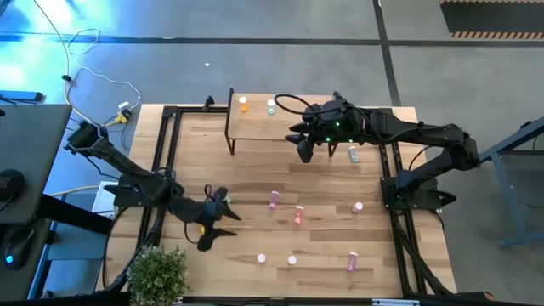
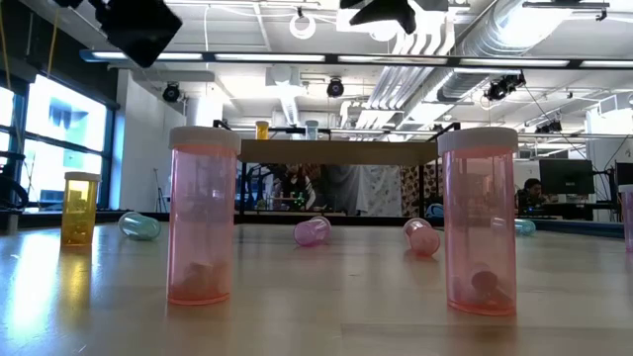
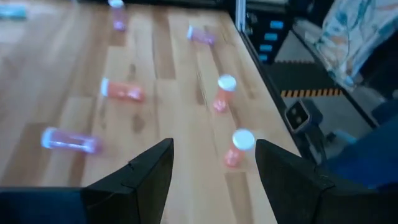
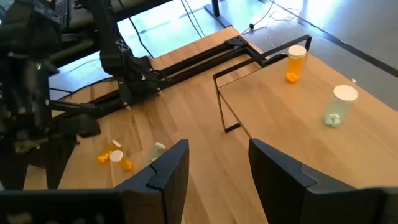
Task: Pick and place medicine bottles onto shelf by color
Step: Put the bottom left pink pill bottle on the shelf
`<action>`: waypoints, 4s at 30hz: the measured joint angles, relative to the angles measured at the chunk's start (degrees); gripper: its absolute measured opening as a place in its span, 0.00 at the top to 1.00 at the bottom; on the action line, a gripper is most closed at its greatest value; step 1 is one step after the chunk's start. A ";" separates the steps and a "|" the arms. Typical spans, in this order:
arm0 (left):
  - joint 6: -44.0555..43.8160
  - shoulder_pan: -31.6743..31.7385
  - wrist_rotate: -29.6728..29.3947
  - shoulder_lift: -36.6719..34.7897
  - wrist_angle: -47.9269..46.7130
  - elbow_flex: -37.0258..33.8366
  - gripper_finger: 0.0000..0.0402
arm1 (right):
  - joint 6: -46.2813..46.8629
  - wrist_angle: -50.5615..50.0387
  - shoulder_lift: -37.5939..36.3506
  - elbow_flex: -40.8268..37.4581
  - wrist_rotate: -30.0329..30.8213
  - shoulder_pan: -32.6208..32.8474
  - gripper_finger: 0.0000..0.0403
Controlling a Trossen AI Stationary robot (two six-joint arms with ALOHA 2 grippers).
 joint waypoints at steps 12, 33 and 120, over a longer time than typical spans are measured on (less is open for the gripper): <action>-2.72 -2.47 -0.02 16.69 15.06 -0.04 0.46 | -0.09 -1.51 -3.81 0.02 0.01 0.67 0.61; -6.01 -3.59 0.51 34.44 33.41 0.02 0.46 | -1.22 -1.71 -6.99 0.02 -0.05 0.61 0.61; -5.57 2.71 13.69 39.81 22.24 12.93 0.74 | -0.14 -2.72 -6.93 0.02 -1.91 9.32 0.60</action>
